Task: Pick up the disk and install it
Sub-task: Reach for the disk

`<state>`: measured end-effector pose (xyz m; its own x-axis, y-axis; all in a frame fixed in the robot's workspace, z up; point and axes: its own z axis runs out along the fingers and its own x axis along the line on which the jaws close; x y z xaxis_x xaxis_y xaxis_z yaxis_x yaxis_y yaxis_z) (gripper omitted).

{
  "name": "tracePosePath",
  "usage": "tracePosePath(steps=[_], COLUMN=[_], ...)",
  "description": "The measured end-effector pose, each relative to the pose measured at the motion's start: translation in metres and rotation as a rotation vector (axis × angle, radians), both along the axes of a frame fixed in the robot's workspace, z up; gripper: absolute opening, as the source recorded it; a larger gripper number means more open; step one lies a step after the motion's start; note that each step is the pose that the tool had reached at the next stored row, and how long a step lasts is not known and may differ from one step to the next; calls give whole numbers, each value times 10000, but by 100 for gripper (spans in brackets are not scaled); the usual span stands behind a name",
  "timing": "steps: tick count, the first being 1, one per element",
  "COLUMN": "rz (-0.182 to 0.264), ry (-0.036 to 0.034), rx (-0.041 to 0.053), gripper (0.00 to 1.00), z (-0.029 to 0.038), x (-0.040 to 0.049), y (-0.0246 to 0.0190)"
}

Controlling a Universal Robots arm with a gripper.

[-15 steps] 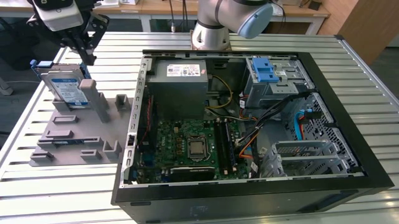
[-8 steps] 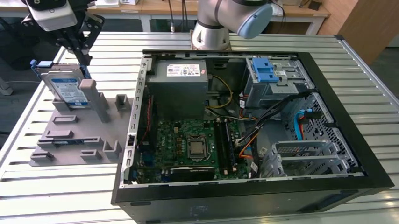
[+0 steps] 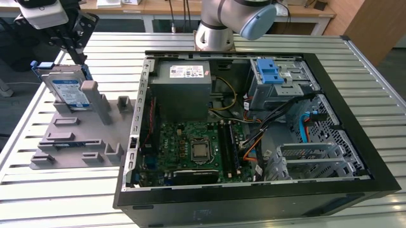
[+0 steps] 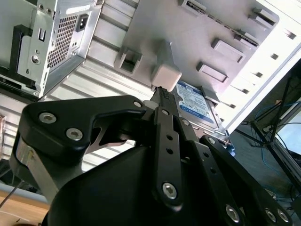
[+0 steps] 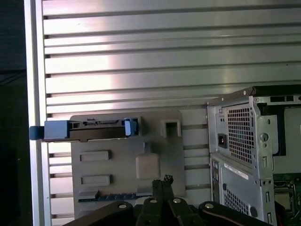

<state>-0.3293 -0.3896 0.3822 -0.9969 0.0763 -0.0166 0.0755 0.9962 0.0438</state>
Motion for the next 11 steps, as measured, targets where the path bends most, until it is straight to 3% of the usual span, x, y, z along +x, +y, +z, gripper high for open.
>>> tracePosePath(steps=[11], rz=[-1], ry=[21], rx=[-1], gripper=[11], z=[-47], x=[-221], y=[206])
